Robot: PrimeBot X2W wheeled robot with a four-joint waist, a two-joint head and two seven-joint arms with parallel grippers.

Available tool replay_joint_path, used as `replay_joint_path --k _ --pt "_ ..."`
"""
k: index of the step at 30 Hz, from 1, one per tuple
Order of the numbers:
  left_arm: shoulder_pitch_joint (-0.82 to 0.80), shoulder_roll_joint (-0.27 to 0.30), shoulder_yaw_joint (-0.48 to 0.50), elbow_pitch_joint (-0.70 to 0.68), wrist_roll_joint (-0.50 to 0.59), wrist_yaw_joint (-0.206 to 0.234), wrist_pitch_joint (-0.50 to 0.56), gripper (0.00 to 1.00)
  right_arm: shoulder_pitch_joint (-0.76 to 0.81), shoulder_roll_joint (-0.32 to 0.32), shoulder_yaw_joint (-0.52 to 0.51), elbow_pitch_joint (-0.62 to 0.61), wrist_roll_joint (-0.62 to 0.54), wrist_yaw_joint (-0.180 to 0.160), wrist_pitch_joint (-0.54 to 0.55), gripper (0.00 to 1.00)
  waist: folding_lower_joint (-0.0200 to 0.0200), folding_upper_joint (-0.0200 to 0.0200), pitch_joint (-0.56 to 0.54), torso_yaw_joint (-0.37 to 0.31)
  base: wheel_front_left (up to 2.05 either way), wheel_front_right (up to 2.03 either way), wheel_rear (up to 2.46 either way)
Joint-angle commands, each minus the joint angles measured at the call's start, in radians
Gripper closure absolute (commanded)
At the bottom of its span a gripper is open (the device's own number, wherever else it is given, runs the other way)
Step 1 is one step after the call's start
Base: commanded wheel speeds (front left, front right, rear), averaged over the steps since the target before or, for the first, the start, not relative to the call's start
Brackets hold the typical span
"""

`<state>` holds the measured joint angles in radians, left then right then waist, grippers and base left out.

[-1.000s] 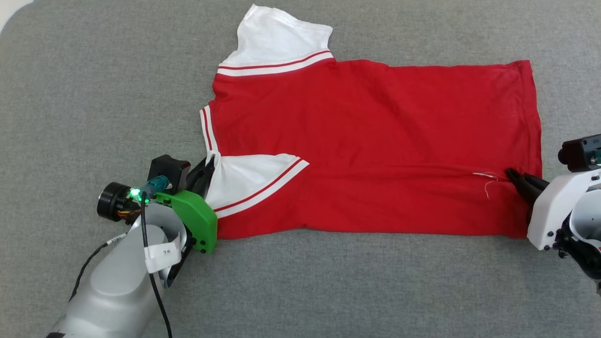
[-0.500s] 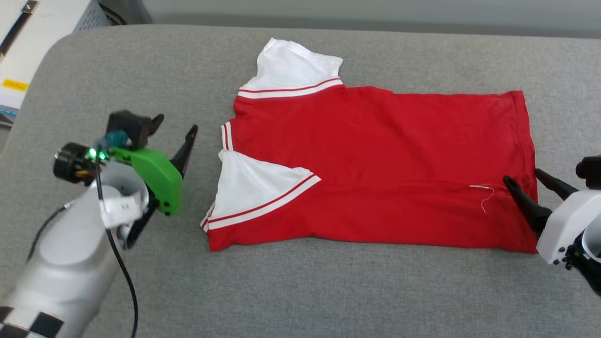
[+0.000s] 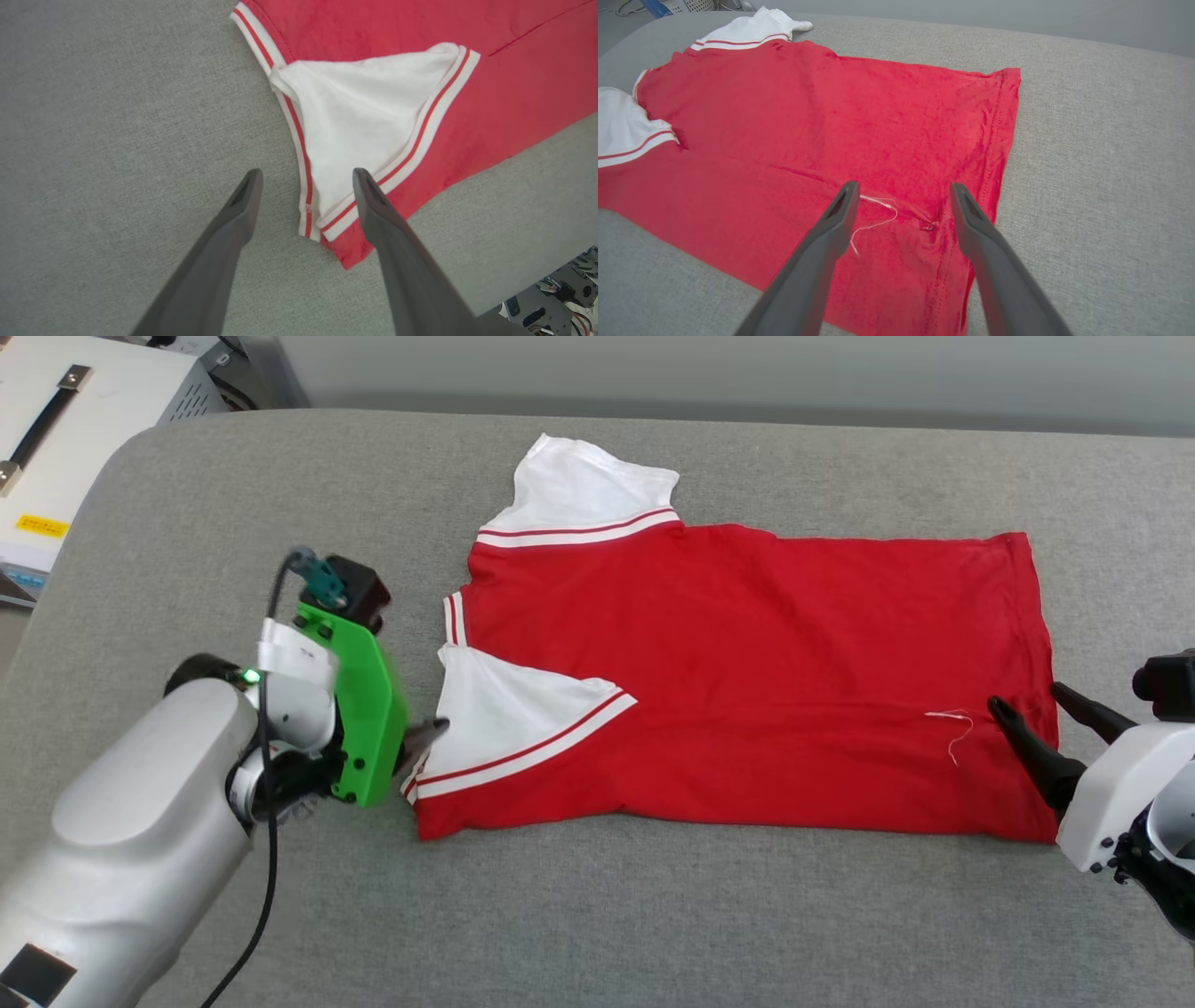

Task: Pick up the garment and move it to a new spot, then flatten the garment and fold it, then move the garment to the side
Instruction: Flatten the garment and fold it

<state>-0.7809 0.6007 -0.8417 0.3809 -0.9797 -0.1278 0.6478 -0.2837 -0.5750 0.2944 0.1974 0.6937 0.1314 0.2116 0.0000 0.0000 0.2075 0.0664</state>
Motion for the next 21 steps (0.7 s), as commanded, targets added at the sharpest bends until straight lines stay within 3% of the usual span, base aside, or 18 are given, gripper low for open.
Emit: replay_joint_path --k 1,6,16,17,18,19,21 --pt "-0.013 0.011 -0.02 -0.008 -0.016 -0.003 0.026 0.0 0.014 0.005 -0.005 -0.006 -0.009 -0.001 0.007 0.0 0.0 0.0 0.005 -0.004 0.0 0.0 0.0" --pt "0.005 0.022 -0.092 -0.005 -0.027 -0.003 0.082 0.0 0.008 0.015 -0.009 -0.014 -0.01 -0.001 0.028 0.0 0.0 0.0 0.022 -0.021 0.0 0.0 0.0" --pt "0.063 -0.021 -0.145 0.129 -0.041 -0.003 0.034 0.0 -0.016 0.033 0.018 -0.017 -0.015 -0.001 0.046 0.0 0.0 0.0 0.059 -0.05 0.0 0.0 0.0" --pt "0.068 -0.025 -0.15 0.133 -0.048 -0.003 0.029 0.11 -0.017 0.032 0.018 -0.017 -0.015 -0.001 0.047 0.0 0.0 0.0 0.059 -0.051 0.0 0.0 0.0" --pt "0.073 -0.028 -0.155 0.136 -0.056 -0.003 0.023 0.75 -0.02 0.031 0.016 -0.018 -0.014 -0.001 0.047 0.0 0.0 0.0 0.058 -0.051 0.0 0.0 0.0" --pt "0.076 -0.031 -0.159 0.134 -0.065 -0.003 0.018 1.0 -0.021 0.029 0.015 -0.018 -0.014 -0.001 0.047 0.0 0.0 0.0 0.056 -0.05 0.0 0.0 0.0" --pt "0.078 -0.032 -0.163 0.132 -0.083 -0.003 0.005 1.0 -0.025 0.022 0.011 -0.021 -0.017 -0.001 0.048 0.0 0.0 0.0 0.049 -0.046 0.0 0.0 0.0"
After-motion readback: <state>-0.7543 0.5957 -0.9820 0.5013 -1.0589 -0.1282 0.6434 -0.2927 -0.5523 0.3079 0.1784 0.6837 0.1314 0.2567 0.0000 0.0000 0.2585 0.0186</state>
